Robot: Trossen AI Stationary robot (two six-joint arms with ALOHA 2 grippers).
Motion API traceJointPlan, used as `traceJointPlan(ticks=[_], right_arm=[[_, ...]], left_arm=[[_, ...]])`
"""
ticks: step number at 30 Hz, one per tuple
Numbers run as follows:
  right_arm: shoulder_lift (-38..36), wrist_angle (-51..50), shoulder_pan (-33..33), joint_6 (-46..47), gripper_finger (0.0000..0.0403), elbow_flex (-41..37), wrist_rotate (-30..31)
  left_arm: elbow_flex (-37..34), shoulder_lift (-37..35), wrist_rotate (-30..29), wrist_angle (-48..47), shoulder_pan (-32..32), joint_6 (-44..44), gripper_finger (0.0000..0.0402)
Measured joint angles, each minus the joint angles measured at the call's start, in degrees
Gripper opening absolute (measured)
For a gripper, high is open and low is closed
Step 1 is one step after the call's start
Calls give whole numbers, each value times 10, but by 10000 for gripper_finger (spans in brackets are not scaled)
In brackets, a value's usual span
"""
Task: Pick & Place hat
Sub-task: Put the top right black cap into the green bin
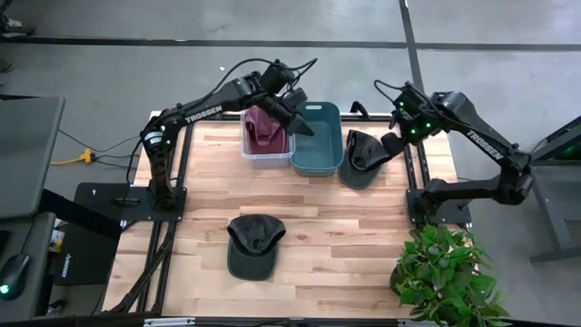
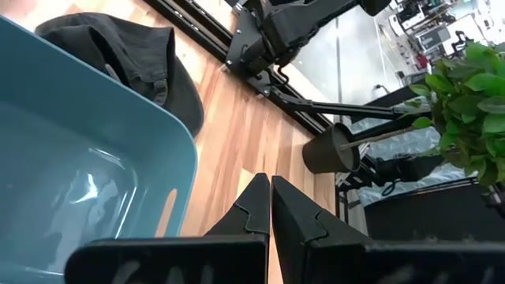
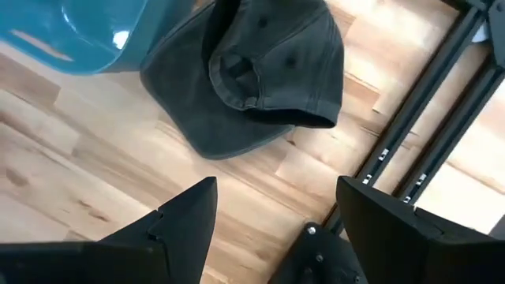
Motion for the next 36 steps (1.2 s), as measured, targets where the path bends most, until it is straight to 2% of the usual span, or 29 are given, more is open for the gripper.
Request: traceJointPlan(ticks=[6, 10, 13, 16, 18, 22, 28, 36], right_arm=[[0, 8, 70, -21, 255, 0, 76], [0, 56, 133, -21, 255, 0, 104], [0, 87, 168, 45, 255, 0, 144], [7, 124, 182, 175, 255, 0, 188], [23, 144, 187, 254, 255, 0, 205], [84, 193, 189, 347, 255, 0, 206], [179, 224, 176, 416, 255, 0, 201], [225, 229, 118, 428, 255, 0, 177]], left_arm=[[0, 0, 0, -1, 0, 3, 0], [0, 0, 0, -1, 0, 13, 0], [0, 0, -1, -2, 0, 14, 0], [0, 0, -1, -1, 0, 16, 0], [0, 0, -1, -1, 0, 23, 0], [0, 0, -1, -1, 0, 27, 0], [0, 0, -1, -8, 0, 31, 0], [0, 0, -2, -63, 0, 59, 0]])
